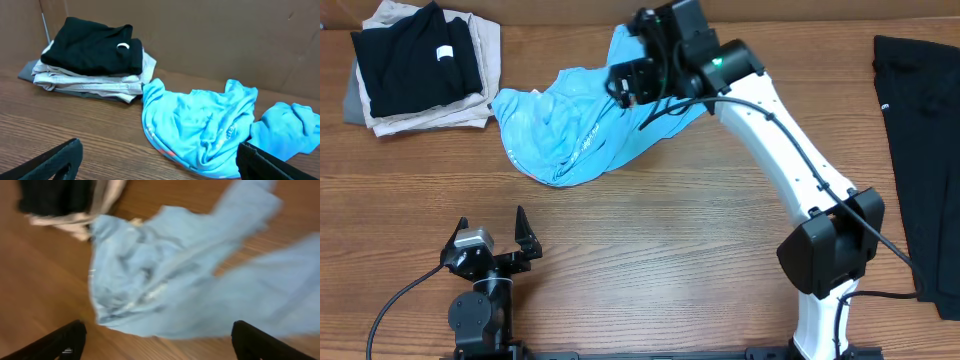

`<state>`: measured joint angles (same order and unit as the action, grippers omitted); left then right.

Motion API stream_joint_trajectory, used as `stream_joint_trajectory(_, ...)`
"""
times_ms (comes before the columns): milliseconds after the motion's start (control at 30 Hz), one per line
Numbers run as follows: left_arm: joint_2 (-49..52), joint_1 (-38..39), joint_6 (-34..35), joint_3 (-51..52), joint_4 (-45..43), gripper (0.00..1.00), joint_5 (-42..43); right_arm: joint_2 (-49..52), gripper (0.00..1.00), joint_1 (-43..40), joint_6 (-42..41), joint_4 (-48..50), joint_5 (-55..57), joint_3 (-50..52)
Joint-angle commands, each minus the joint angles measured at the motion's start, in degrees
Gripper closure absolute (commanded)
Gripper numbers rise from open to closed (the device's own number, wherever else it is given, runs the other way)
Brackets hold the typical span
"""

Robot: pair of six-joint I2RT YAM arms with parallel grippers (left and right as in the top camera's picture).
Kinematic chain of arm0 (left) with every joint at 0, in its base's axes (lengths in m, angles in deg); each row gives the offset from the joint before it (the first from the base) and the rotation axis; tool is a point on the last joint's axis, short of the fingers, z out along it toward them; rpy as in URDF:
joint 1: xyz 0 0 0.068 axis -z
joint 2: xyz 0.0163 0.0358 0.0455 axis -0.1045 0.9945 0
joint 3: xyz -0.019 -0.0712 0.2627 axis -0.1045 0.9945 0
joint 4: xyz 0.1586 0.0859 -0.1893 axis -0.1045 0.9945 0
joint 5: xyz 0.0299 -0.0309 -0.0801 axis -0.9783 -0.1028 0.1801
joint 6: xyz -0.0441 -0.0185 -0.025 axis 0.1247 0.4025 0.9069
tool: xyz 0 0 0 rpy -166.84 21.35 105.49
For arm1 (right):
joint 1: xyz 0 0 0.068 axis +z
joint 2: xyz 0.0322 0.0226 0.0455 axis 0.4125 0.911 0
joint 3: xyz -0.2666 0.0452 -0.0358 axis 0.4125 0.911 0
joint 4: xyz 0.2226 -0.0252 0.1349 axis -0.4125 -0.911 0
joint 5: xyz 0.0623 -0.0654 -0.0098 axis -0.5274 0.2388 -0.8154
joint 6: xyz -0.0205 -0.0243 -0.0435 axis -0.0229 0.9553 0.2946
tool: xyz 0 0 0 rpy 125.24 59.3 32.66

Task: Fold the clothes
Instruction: 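Drag the light-blue T-shirt leftward onto the table center with the right gripper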

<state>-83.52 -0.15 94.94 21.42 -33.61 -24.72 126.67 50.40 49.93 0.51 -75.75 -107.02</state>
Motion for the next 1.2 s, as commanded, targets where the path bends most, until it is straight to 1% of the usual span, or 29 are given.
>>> stream_joint_trajectory(0,-0.5,-0.48,-1.51,0.17,-0.11,0.0,0.48,-2.29,0.0,-6.27,-7.23,-2.16,8.87,-1.14)
stream_joint_trajectory(67,-0.5,-0.48,-1.51,0.17,-0.11,0.0,0.48,-2.21,0.0,-9.92,-8.35,-3.32,8.74,-1.11)
stream_joint_trajectory(167,-0.5,-0.48,-1.51,0.17,-0.11,0.0,0.48,-1.92,0.0,-15.08,-8.37,-3.74,4.46,-1.09)
stream_joint_trajectory(267,-0.5,-0.48,-1.51,0.17,-0.09,0.0,0.48,-1.49,0.0,-17.86,-8.41,-3.52,1.22,-0.83)
stream_joint_trajectory(333,-0.5,-0.48,-1.51,0.17,-0.09,0.0,0.48,-0.72,0.0,-18.47,-9.2,-2.01,1.11,-0.37)
stream_joint_trajectory(467,-0.5,-0.48,-1.51,0.17,-0.11,0.0,0.48,2.82,0.0,-17.92,-10.51,4.09,1.01,0.79)
stream_joint_trajectory(667,-0.5,-0.48,-1.51,0.17,-0.11,0.0,0.48,9.51,0.0,-14.91,-10.73,11.93,1.22,0.81)
stream_joint_trajectory(800,-0.48,-0.48,-1.51,0.17,-0.09,0.0,0.48,14.25,0.0,-12.24,-12.0,15.98,7.15,0.81)
stream_joint_trajectory(900,-0.5,-0.48,-1.51,0.17,-0.11,0.0,0.48,17.53,0.0,-10.21,-12.04,17.57,15.61,0.81)
stream_joint_trajectory(967,-0.5,-0.48,-1.51,0.17,-0.11,0.0,0.48,19.04,0.0,-9.33,-12.02,18.93,19.12,0.81)
stream_joint_trajectory(1067,-0.5,-0.48,-1.51,0.17,-0.09,0.0,0.48,20.57,0.0,-8.83,-12.0,21.07,20.83,0.81)
stream_joint_trajectory(1133,-0.5,-0.48,-1.51,0.17,-0.11,0.0,0.48,21.55,0.04,-8.85,-12.02,21.81,20.81,0.81)
stream_joint_trajectory(1167,-0.5,-0.48,-1.51,0.17,-0.11,0.0,0.48,22.27,0.08,-8.85,-12.02,21.97,20.83,0.81)
